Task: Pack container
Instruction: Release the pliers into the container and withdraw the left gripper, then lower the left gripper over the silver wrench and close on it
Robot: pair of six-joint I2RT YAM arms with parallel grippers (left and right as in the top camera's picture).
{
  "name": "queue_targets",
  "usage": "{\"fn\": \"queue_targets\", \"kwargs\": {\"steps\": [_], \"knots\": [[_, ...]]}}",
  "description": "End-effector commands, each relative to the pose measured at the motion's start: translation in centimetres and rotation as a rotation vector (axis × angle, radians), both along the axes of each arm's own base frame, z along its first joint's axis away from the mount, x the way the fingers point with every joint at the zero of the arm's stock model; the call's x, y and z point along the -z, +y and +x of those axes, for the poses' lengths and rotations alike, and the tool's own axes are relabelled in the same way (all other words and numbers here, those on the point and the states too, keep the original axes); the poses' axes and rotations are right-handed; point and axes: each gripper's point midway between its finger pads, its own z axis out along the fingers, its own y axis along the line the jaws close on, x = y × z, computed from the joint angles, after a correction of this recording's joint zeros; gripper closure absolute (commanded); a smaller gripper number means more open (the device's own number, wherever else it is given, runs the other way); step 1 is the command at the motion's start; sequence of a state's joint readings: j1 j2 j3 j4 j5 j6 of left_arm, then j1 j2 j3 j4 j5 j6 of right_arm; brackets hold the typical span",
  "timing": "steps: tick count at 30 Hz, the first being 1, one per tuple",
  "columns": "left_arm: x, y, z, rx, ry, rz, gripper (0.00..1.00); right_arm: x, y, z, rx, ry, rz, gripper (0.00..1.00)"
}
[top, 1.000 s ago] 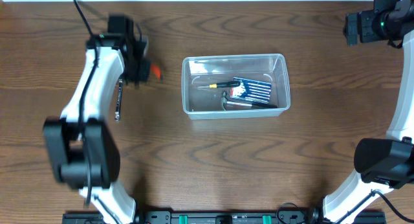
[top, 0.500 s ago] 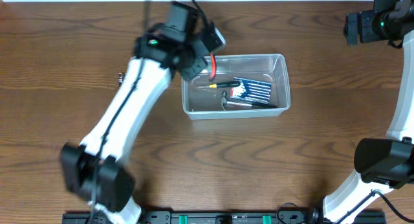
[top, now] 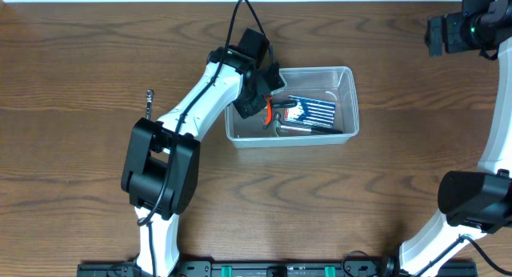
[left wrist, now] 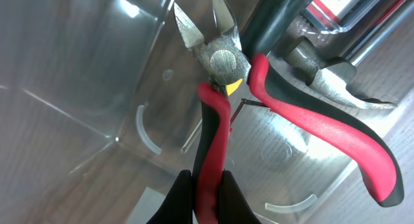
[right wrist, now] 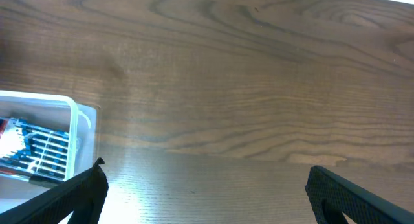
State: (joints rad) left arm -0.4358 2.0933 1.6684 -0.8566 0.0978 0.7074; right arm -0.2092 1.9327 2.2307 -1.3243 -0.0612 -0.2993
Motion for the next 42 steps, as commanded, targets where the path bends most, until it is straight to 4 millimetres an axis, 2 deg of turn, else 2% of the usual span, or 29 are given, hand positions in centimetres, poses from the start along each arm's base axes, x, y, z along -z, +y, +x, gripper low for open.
{"fn": "queue_targets", "kwargs": {"steps": [1,5,6,7,10,14,16,19,21,25,27,28,31,33,35,39,42], "knots": [[1.2,0.0,-0.4,-0.006,0.032,0.005,0.92,-0.6,-0.1,-0.2,0.000,-0.011,-0.009,0.01],[1.7,0.0,-0.5,-0.007,0.043,0.010,0.89,-0.6,-0.1,-0.2,0.001,-0.011,-0.009,0.01],[1.7,0.0,-0.5,-0.007,0.044,0.011,0.84,-0.6,-0.1,-0.2,0.000,-0.011,-0.009,0.01],[1.7,0.0,-0.5,-0.007,0.044,0.011,0.70,-0.6,-0.1,-0.2,0.001,-0.011,-0.009,0.01],[1.7,0.0,-0.5,-0.007,0.044,0.011,0.57,-0.6,-0.1,-0.2,0.001,-0.011,-0.009,0.01],[1.5,0.3,-0.3,-0.023,0.031,0.023,0.33,-0.5,-0.1,-0.2,0.001,-0.010,-0.009,0.01],[0.6,0.9,0.2,-0.064,0.002,0.049,0.27,-0.5,-0.1,-0.2,0.000,-0.010,-0.008,0.01],[-2.8,2.0,0.9,-0.084,-0.072,0.095,0.23,-0.6,-0.1,-0.2,0.001,-0.010,-0.009,0.01],[-6.3,3.1,1.5,-0.115,-0.152,0.126,0.20,-0.6,-0.1,-0.2,0.001,-0.010,-0.009,0.01],[-14.3,6.3,1.8,-0.268,-0.329,0.115,0.08,-0.5,-0.1,-0.2,0.000,-0.009,-0.008,0.01],[-17.9,9.0,1.5,-0.379,-0.396,0.065,0.00,-0.5,-0.1,-0.2,0.001,-0.009,-0.009,0.01],[-19.1,10.4,1.3,-0.435,-0.418,0.046,0.02,-0.5,-0.1,-0.2,0.000,-0.009,-0.008,0.01],[-21.5,16.0,0.6,-0.625,-0.450,0.025,0.02,-0.5,-0.1,-0.2,0.000,-0.009,-0.008,0.01],[-21.5,20.2,0.0,-0.749,-0.431,0.039,0.02,-0.5,-0.1,-0.2,0.000,-0.010,-0.008,0.01],[-20.2,23.6,-0.7,-0.843,-0.367,0.035,0.02,-0.5,-0.1,-0.2,0.000,-0.010,-0.008,0.01],[-16.1,27.6,-1.4,-0.953,-0.237,-0.001,0.02,-0.6,-0.1,-0.2,0.000,-0.011,-0.008,0.01],[-11.8,29.6,-1.8,-1.009,-0.133,-0.009,0.02,-0.6,-0.1,-0.2,0.000,-0.011,-0.009,0.01]]}}
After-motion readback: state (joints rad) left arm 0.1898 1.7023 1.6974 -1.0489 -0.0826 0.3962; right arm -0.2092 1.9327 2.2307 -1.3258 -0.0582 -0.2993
